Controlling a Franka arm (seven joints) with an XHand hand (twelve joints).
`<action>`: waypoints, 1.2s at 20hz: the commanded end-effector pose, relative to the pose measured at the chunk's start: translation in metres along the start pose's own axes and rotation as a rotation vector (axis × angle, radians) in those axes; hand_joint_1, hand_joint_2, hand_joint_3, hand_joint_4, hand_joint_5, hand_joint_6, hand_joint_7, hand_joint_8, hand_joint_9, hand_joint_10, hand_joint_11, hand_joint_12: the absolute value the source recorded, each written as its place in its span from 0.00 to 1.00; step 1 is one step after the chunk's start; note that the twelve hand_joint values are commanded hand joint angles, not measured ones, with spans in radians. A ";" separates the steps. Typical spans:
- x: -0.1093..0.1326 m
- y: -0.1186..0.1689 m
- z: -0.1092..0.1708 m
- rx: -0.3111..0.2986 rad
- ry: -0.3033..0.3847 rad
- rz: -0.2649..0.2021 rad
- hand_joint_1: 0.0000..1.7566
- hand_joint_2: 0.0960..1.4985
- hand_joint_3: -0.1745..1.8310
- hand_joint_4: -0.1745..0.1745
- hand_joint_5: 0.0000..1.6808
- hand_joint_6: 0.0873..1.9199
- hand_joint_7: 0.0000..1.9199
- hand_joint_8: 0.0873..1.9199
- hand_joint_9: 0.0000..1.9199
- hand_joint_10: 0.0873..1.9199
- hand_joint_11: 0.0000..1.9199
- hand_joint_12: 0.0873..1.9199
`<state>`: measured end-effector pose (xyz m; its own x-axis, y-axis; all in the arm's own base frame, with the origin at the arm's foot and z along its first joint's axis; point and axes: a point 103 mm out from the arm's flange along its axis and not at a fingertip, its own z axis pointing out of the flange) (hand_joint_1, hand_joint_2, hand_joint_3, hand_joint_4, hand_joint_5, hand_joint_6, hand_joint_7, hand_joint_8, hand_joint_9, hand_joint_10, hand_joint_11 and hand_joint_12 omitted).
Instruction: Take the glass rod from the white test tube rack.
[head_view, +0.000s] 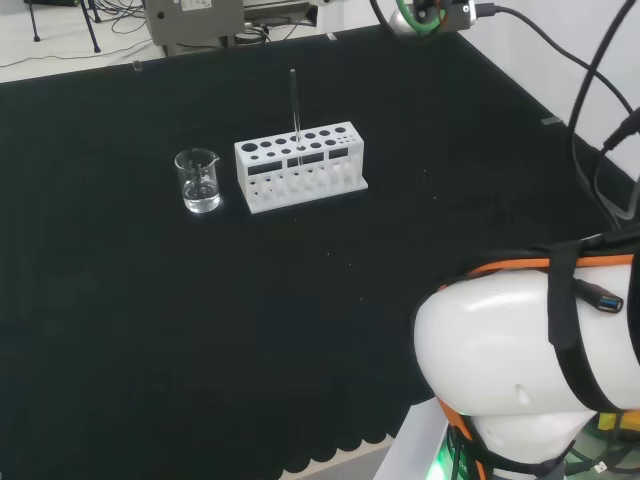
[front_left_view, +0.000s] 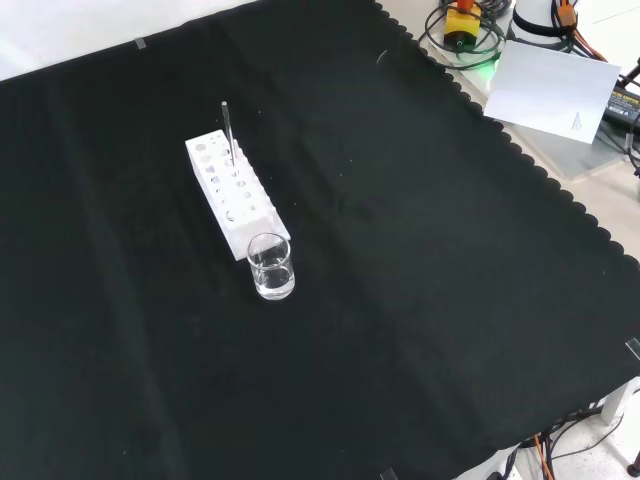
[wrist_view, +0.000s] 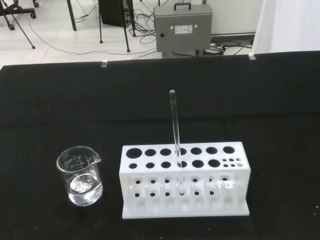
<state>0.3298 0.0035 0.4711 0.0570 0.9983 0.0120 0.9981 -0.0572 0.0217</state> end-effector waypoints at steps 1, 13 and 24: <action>0.012 0.062 0.022 0.006 0.011 -0.069 0.25 0.63 0.19 0.34 0.01 0.00 0.00 0.20 0.01 0.39 0.00 0.56; 0.015 0.165 0.085 0.049 0.035 -0.105 0.27 0.63 0.19 0.27 0.10 0.00 0.07 0.35 0.13 0.44 0.00 0.68; 0.000 0.228 0.127 0.077 0.006 -0.133 0.28 0.62 0.20 0.23 0.13 0.00 0.13 0.39 0.23 0.44 0.01 0.74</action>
<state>0.5211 0.0056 0.3666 -0.0480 0.9985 0.0268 0.9962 0.0498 -0.0714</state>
